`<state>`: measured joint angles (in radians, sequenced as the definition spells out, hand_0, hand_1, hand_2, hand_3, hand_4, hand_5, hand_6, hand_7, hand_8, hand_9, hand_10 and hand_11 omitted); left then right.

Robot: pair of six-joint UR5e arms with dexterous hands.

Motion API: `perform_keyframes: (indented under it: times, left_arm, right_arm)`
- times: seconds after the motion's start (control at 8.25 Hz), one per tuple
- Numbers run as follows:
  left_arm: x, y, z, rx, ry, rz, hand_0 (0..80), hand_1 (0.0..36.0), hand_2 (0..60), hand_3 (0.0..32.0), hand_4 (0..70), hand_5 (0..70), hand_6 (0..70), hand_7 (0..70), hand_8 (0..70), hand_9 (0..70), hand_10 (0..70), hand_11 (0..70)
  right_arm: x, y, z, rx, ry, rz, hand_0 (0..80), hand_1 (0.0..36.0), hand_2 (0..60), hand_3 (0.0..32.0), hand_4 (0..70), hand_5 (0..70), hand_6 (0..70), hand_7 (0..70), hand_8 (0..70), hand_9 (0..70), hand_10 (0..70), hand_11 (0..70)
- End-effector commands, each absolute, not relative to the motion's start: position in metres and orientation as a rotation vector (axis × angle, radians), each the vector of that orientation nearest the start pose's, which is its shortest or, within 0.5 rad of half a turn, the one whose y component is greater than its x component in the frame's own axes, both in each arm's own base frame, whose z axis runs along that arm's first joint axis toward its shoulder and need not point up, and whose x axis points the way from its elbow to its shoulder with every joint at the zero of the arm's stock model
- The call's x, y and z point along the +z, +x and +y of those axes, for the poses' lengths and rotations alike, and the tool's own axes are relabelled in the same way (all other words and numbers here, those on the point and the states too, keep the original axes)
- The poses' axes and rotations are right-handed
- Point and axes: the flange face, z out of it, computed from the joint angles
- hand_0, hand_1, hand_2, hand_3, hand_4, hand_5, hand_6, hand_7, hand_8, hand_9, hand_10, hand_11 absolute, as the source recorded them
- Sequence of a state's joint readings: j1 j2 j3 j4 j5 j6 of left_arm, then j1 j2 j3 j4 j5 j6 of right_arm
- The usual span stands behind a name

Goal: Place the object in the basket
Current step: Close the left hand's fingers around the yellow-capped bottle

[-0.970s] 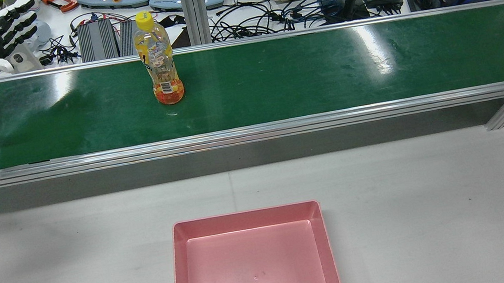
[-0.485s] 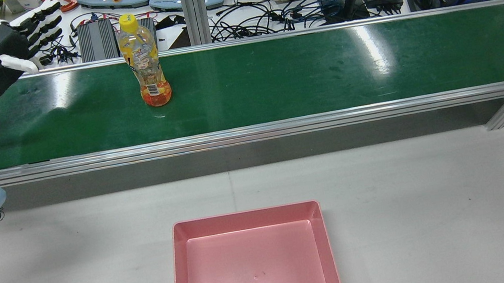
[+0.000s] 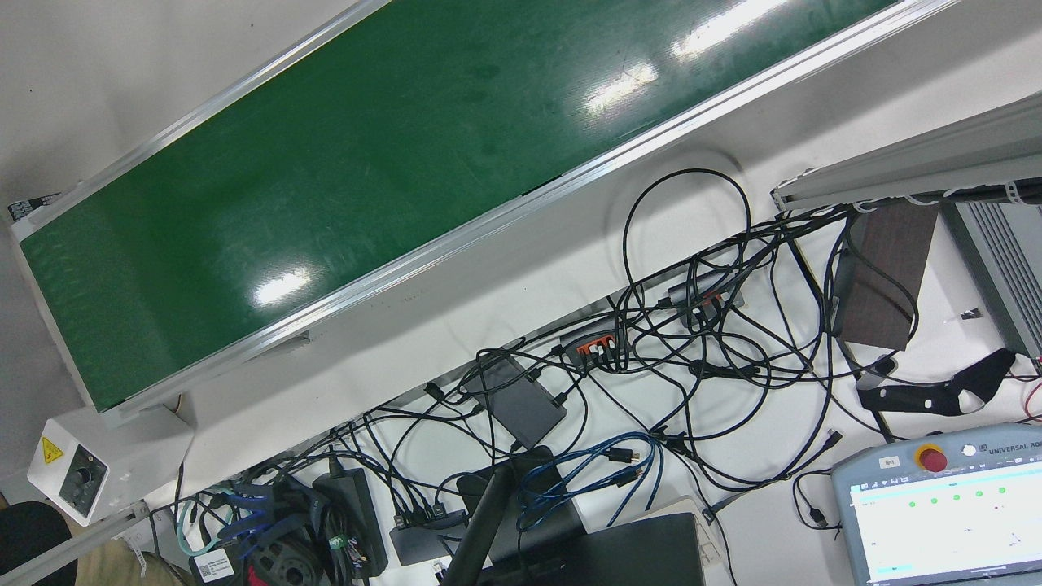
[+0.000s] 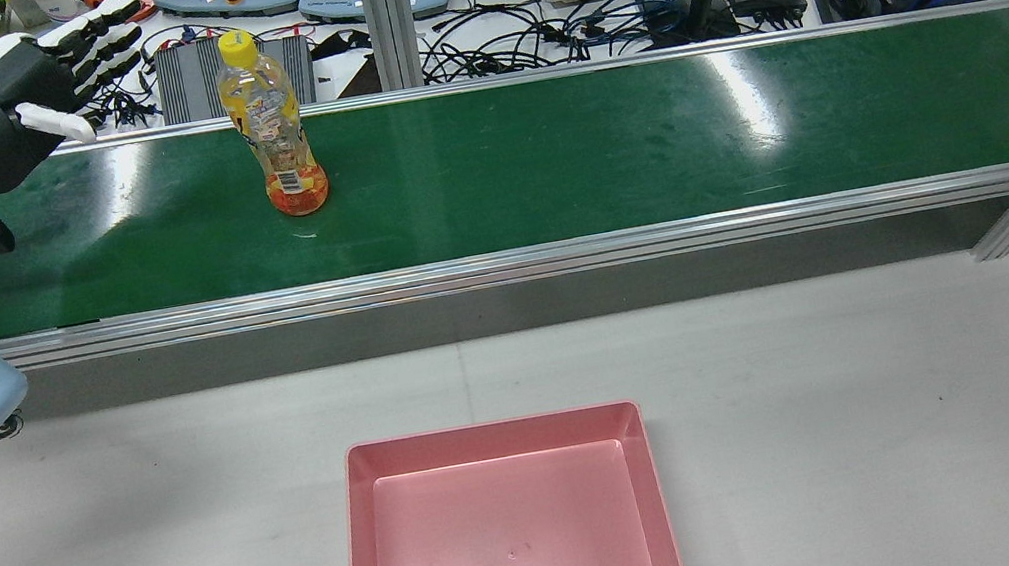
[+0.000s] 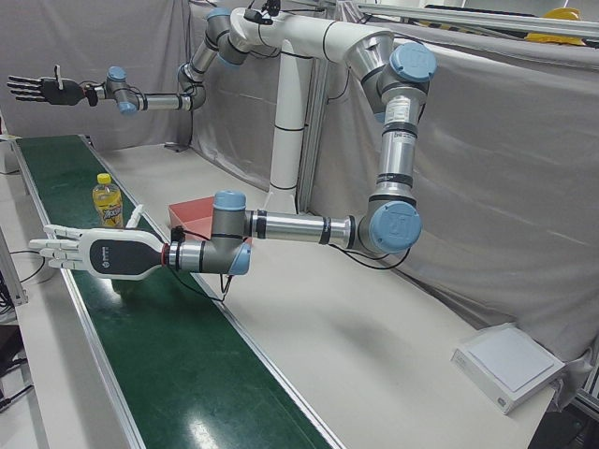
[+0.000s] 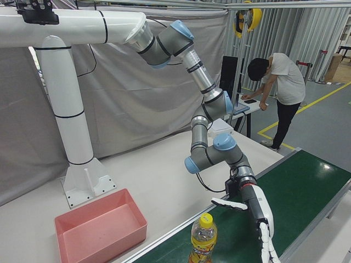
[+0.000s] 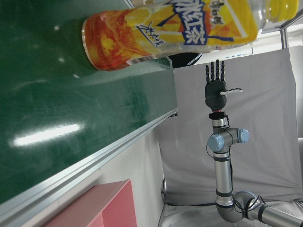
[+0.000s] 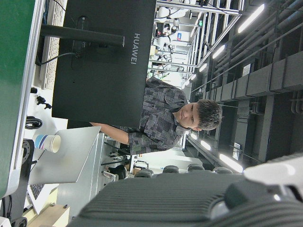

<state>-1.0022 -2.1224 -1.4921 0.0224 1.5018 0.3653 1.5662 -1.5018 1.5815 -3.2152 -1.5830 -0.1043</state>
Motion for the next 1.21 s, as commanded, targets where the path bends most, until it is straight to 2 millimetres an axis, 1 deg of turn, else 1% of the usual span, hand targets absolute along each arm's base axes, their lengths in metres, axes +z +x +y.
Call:
perform_keyframes:
  times: [0.0, 0.24, 0.36, 0.73, 0.85, 0.97, 1.09]
  left_arm:
    - [0.384, 0.287, -0.663, -1.329, -0.229, 2.339, 49.6, 3.4, 0.0, 0.0, 14.6, 6.7, 0.0, 0.0, 4.7, 9.1, 4.8, 7.9]
    - [0.371, 0.290, -0.665, -1.308, -0.235, 2.359, 49.9, 3.5, 0.0, 0.0, 14.7, 6.3, 0.0, 0.0, 5.1, 9.6, 5.4, 8.8]
    - [0.363, 0.293, -0.667, -1.295, -0.241, 2.372, 49.9, 3.8, 0.0, 0.0, 14.7, 6.2, 0.0, 0.0, 5.1, 9.5, 5.0, 8.1]
    - [0.361, 0.294, -0.667, -1.283, -0.247, 2.385, 49.6, 4.3, 0.0, 0.0, 15.1, 6.4, 0.0, 0.0, 5.2, 9.7, 5.4, 8.8]
    - [0.362, 0.294, -0.667, -1.284, -0.247, 2.383, 49.2, 5.1, 0.0, 0.0, 15.7, 8.2, 0.0, 0.0, 5.9, 10.6, 5.6, 9.1]
    - [0.362, 0.294, -0.667, -1.286, -0.248, 2.382, 49.6, 6.7, 0.0, 0.0, 16.6, 13.6, 0.0, 0.0, 8.1, 13.7, 7.8, 12.3]
    - [0.362, 0.294, -0.667, -1.303, -0.249, 2.366, 52.4, 13.7, 2.8, 0.0, 26.1, 32.2, 7.0, 6.4, 15.8, 23.7, 24.9, 37.1]
  right_arm:
    - [0.654, 0.130, -0.521, -2.273, -0.100, 2.289, 0.0, 0.0, 0.0, 0.0, 0.0, 0.0, 0.0, 0.0, 0.0, 0.0, 0.0, 0.0]
    - [0.654, 0.130, -0.521, -2.273, -0.100, 2.289, 0.0, 0.0, 0.0, 0.0, 0.0, 0.0, 0.0, 0.0, 0.0, 0.0, 0.0, 0.0]
    - [0.654, 0.130, -0.521, -2.272, -0.102, 2.288, 0.0, 0.0, 0.0, 0.0, 0.0, 0.0, 0.0, 0.0, 0.0, 0.0, 0.0, 0.0]
    - [0.654, 0.130, -0.521, -2.273, -0.100, 2.289, 0.0, 0.0, 0.0, 0.0, 0.0, 0.0, 0.0, 0.0, 0.0, 0.0, 0.0, 0.0]
    - [0.654, 0.130, -0.521, -2.273, -0.100, 2.289, 0.0, 0.0, 0.0, 0.0, 0.0, 0.0, 0.0, 0.0, 0.0, 0.0, 0.0, 0.0]
    - [0.654, 0.130, -0.521, -2.271, -0.100, 2.290, 0.0, 0.0, 0.0, 0.0, 0.0, 0.0, 0.0, 0.0, 0.0, 0.0, 0.0, 0.0]
    - [0.654, 0.130, -0.521, -2.273, -0.100, 2.289, 0.0, 0.0, 0.0, 0.0, 0.0, 0.0, 0.0, 0.0, 0.0, 0.0, 0.0, 0.0]
